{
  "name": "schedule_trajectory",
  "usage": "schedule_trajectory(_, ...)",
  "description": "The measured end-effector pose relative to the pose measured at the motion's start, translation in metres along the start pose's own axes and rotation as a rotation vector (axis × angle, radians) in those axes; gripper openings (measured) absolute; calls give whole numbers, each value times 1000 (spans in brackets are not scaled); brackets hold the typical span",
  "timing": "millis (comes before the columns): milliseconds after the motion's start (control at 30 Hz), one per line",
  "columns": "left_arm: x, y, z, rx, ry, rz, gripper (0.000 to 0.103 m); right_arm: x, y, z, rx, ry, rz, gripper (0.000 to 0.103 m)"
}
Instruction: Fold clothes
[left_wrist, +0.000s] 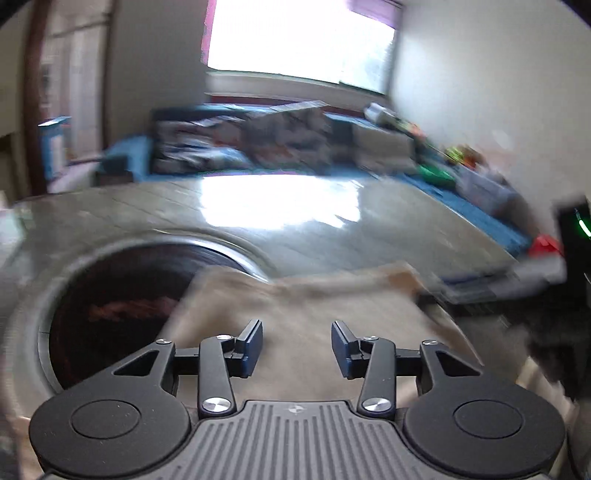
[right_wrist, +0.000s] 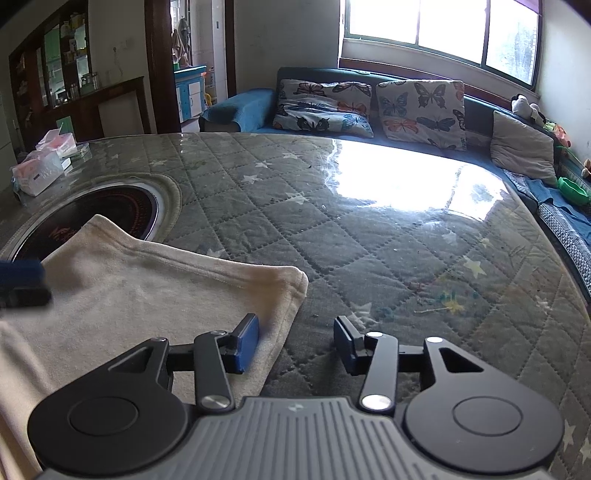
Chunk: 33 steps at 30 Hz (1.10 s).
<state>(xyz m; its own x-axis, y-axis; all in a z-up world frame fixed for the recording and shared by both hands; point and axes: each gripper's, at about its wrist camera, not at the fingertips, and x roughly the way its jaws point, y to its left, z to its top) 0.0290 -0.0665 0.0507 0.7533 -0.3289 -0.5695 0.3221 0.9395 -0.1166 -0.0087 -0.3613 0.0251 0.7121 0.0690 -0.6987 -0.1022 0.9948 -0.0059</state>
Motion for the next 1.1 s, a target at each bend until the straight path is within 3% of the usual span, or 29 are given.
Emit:
schedule_trajectory(167, 20, 29, 12, -86, 27, 126, 54, 1, 1, 1, 3, -6, -4, 44)
schedule_trajectory(367, 41, 31, 11, -67, 95, 95, 54, 1, 5, 1, -11, -6, -7, 44)
schedule_trajectory(400, 42, 28, 9, -57, 97, 85, 43, 0, 5, 2, -13, -7, -8, 44)
schedule_trajectory(433, 39, 24, 7, -42, 92, 72, 24, -1, 6, 2, -16, -8, -9, 44)
schedule_trajectory(567, 28, 6, -1, 19, 70, 21, 10, -8, 10, 2, -42, -24, -11, 44)
schedule_trajectory(667, 20, -7, -6, 64, 53, -18, 10, -15, 15, 4, -58, -42, -2, 47)
schedule_trajectory(767, 14, -20, -14, 106, 46, -51, 10, -21, 23, 8, -64, -61, 28, 58)
schedule_trajectory(867, 21, -24, -24, 107, 83, -56, 10, -25, 37, 14, -83, -75, 77, 60)
schedule_trajectory(1000, 12, -18, -20, 95, 45, -20, 12, -28, 54, 21, -126, -94, 123, 66)
schedule_trajectory(1067, 7, -10, -13, 80, 10, 23, 21, -27, 56, 23, -128, -95, 122, 70)
schedule_trajectory(1100, 6, -5, -9, 73, 0, 49, 37, -24, 55, 24, -124, -90, 119, 72)
